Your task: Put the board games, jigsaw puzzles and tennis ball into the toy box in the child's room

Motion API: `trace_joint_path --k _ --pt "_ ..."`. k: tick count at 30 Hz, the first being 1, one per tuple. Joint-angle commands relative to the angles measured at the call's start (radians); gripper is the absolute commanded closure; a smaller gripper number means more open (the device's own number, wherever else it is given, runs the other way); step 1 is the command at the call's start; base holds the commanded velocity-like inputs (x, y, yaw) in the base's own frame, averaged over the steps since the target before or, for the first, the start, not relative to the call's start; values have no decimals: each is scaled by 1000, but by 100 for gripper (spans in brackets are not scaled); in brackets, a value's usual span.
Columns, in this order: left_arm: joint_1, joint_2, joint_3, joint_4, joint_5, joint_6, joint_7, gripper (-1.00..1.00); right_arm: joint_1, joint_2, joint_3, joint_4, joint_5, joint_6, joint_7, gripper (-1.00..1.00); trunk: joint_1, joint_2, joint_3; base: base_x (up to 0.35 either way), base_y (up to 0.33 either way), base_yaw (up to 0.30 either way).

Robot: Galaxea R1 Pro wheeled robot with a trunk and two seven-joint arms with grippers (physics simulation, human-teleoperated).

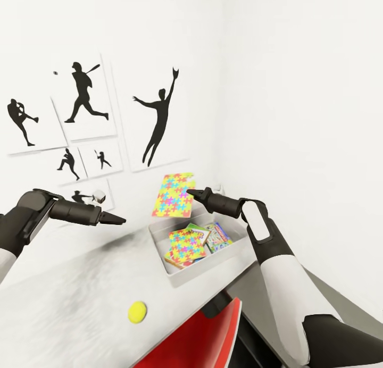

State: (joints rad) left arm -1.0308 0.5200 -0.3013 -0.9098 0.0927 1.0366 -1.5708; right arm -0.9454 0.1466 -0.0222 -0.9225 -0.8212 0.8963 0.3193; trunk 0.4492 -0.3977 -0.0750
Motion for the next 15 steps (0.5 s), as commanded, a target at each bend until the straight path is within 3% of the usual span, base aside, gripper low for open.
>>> trace_joint_path --k 1,15 --pt "-2 2 -5 0 7 11 0 -100 -1 1 -2 0 5 4 5 100 1 -2 -2 56 -57 0" --pt "-2 2 -6 0 7 11 0 -100 -1 1 -2 -41 6 15 3 100 1 -2 -2 9 -64 0"
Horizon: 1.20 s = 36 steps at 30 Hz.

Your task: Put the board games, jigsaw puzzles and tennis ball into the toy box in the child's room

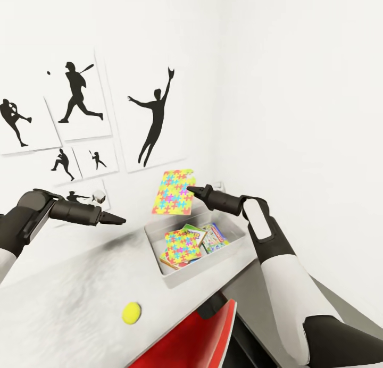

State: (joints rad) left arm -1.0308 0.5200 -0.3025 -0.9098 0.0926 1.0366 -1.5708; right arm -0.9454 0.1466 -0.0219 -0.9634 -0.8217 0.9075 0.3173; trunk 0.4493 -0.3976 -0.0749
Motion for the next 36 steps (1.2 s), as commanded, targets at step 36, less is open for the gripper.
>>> trace_joint_path --k 36 --pt "-2 11 25 0 9 11 0 -100 -135 -43 -65 366 17 -11 -329 100 1 -2 -2 0 -1 0"
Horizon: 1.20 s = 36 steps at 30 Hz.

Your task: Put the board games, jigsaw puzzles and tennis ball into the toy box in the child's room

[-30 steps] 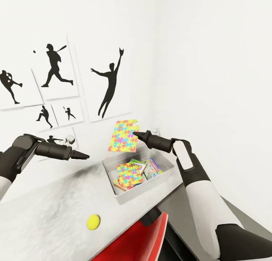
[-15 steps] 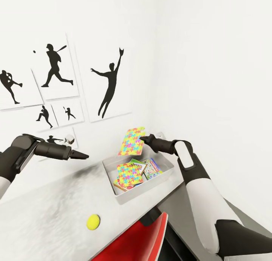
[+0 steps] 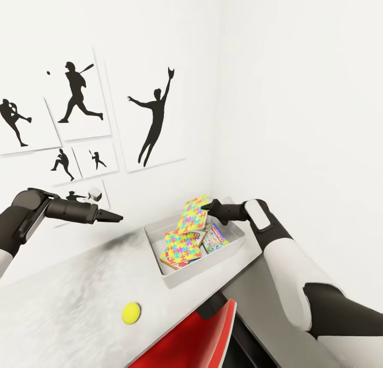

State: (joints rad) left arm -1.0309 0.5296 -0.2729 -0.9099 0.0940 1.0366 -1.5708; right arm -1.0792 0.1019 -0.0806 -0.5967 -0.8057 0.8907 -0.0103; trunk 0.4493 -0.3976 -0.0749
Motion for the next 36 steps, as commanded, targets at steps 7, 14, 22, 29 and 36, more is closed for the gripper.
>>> trace_joint_path --k 7,14,22,29,36 --pt "-2 2 0 0 8 11 0 -100 -2 -1 18 3 0 33 17 100 1 -2 -2 0 0 0" --pt "-2 4 24 0 12 11 0 -100 -1 -9 69 3 2 42 99 100 1 -2 -2 0 0 0" --pt "-2 2 72 0 13 11 0 -100 4 -62 120 3 5 39 201 100 1 -2 -2 0 0 0" --pt "-2 1 83 0 15 11 0 -100 11 -91 165 2 6 33 267 100 1 -2 -2 0 0 0" --pt "-5 -8 134 15 17 11 0 -100 12 -85 164 -11 10 26 264 100 1 -2 -2 0 0 0"
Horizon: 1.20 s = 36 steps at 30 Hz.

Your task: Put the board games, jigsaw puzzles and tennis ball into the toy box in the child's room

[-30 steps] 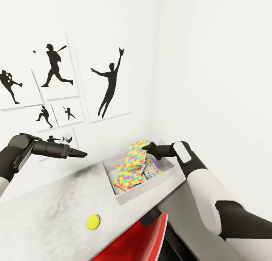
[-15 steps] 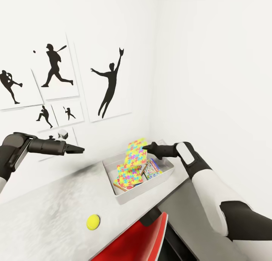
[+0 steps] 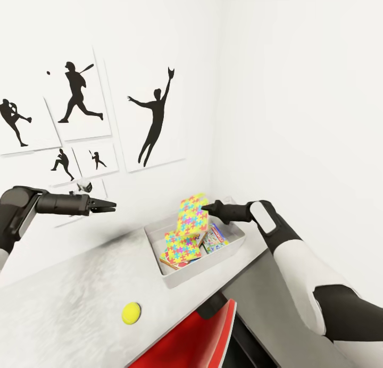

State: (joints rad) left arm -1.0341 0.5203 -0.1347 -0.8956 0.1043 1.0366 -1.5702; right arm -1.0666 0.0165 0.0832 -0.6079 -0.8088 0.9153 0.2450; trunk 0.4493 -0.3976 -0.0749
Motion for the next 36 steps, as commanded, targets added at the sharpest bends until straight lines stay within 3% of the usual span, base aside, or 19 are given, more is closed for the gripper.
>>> trace_joint_path --k 1,7,36 --pt "-1 -4 -5 5 6 11 -1 -100 -1 6 0 -6 13 5 3 100 1 -2 -2 0 0 0" --pt "-1 -38 -10 19 5 11 0 -100 -2 25 -6 -16 12 7 3 100 1 -2 -2 0 0 0" --pt "-1 -40 -12 52 3 11 6 -100 -3 34 -1 -15 13 5 -12 100 1 -2 -2 14 0 0"
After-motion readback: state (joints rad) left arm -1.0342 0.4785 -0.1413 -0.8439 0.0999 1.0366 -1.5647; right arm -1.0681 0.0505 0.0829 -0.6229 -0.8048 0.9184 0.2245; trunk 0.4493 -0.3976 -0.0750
